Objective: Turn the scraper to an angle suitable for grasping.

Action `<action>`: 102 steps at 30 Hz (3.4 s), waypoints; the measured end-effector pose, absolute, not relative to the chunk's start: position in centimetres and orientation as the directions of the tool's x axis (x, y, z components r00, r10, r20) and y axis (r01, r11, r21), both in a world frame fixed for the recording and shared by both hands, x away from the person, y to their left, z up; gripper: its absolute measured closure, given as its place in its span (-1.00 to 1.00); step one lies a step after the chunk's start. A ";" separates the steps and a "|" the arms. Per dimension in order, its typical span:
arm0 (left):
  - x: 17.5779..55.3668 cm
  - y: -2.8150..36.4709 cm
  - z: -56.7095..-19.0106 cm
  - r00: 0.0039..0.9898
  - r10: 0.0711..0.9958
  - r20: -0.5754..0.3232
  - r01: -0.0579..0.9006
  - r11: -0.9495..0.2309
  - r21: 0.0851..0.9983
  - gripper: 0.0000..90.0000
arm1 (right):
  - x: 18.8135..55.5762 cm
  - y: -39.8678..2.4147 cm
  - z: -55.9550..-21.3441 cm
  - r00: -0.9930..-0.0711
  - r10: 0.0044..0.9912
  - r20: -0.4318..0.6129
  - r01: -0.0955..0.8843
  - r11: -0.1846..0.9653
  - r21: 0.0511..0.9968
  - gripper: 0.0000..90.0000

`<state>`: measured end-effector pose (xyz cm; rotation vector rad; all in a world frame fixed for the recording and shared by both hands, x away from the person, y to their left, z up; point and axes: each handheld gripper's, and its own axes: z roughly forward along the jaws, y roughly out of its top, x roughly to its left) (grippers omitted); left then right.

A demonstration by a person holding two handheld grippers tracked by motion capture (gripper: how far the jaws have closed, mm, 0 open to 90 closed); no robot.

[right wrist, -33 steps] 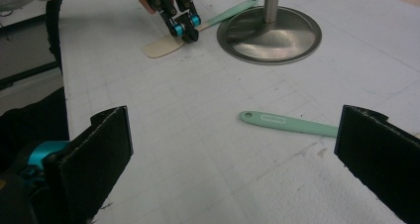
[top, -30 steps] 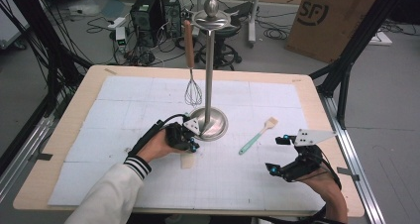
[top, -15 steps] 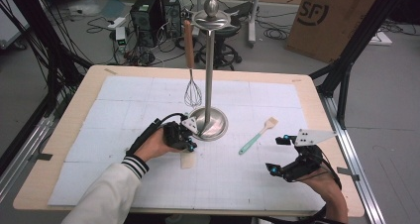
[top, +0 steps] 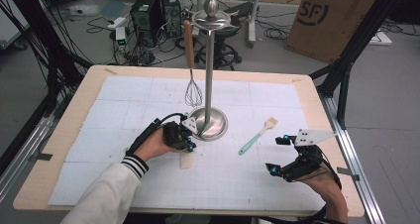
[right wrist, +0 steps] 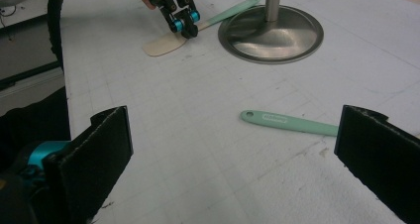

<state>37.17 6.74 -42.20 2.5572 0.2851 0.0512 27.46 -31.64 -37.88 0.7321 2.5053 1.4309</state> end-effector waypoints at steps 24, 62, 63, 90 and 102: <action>36.8 8.9 -41.7 0.976 0.215 -0.037 0.206 -0.850 0.484 1.00 | 27.4 -31.7 -37.9 -0.867 0.489 0.100 0.335 0.422 0.843 -0.99; 35.4 13.8 -41.7 0.973 0.224 -0.047 0.220 -0.857 0.467 1.00 | 27.6 -31.4 -38.1 -0.867 0.489 0.100 0.340 0.432 0.835 -0.99; 35.3 13.9 -41.8 0.973 0.225 -0.048 0.221 -0.855 0.468 1.00 | 27.6 -31.4 -38.1 -0.867 0.489 0.099 0.339 0.433 0.835 -1.00; 34.0 16.7 -41.8 0.975 0.216 -0.050 0.213 -0.858 0.467 1.00 | 27.6 -31.5 -38.1 -0.865 0.491 0.103 0.343 0.428 0.836 -1.00; 33.8 17.5 -41.8 0.975 0.215 -0.047 0.212 -0.859 0.466 1.00 | 27.7 -31.5 -38.1 -0.865 0.492 0.104 0.344 0.429 0.835 -1.00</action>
